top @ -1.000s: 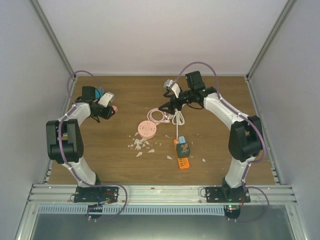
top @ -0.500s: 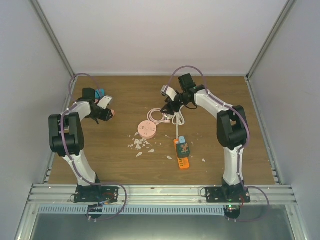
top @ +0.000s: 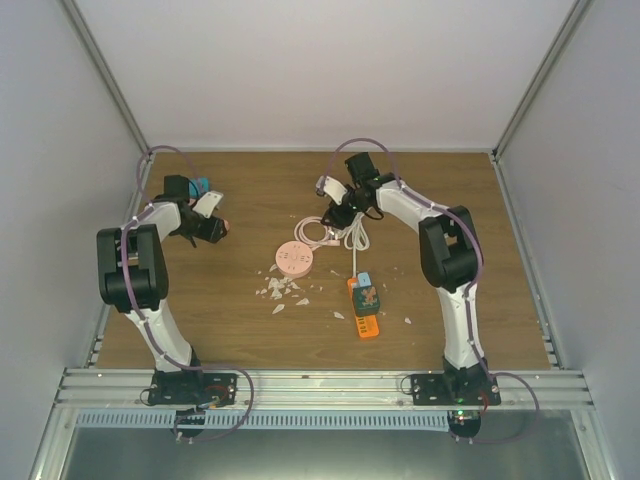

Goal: Pull the plug off the socket

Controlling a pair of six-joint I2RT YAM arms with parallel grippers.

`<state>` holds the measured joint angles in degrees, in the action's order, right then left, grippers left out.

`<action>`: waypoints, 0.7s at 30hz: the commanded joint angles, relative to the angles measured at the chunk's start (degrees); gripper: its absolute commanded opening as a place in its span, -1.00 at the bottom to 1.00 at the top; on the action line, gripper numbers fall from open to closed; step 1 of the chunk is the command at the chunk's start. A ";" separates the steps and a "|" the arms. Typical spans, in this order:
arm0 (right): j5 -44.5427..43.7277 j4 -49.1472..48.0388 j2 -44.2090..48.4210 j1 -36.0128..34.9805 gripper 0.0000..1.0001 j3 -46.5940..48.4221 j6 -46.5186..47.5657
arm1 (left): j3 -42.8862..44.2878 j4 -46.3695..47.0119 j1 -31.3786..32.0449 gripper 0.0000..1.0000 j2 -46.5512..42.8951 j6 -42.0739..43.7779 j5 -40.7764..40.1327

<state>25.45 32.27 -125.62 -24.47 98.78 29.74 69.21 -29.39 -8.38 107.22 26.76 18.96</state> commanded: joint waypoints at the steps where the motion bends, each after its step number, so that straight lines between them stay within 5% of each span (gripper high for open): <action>1: -3.70 -2.04 -3.37 -1.08 0.29 2.69 -0.67 | 1.49 -0.09 -0.56 0.17 -0.94 0.44 0.07; 8: -7.30 -3.40 -7.72 -1.91 0.18 4.58 -0.64 | 1.68 0.24 -0.49 0.62 -3.73 0.93 0.74; 11: -9.24 -3.97 -9.38 -2.15 0.17 5.48 -0.12 | 1.75 0.91 -0.49 0.96 -5.72 2.20 0.54; 21: -14.56 -5.48 -11.92 0.07 0.03 6.43 0.43 | 3.62 2.67 -0.49 0.98 -10.11 4.08 -1.35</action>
<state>16.34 26.94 -134.82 -26.35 104.60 29.04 70.74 -29.12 -8.67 99.44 29.63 18.59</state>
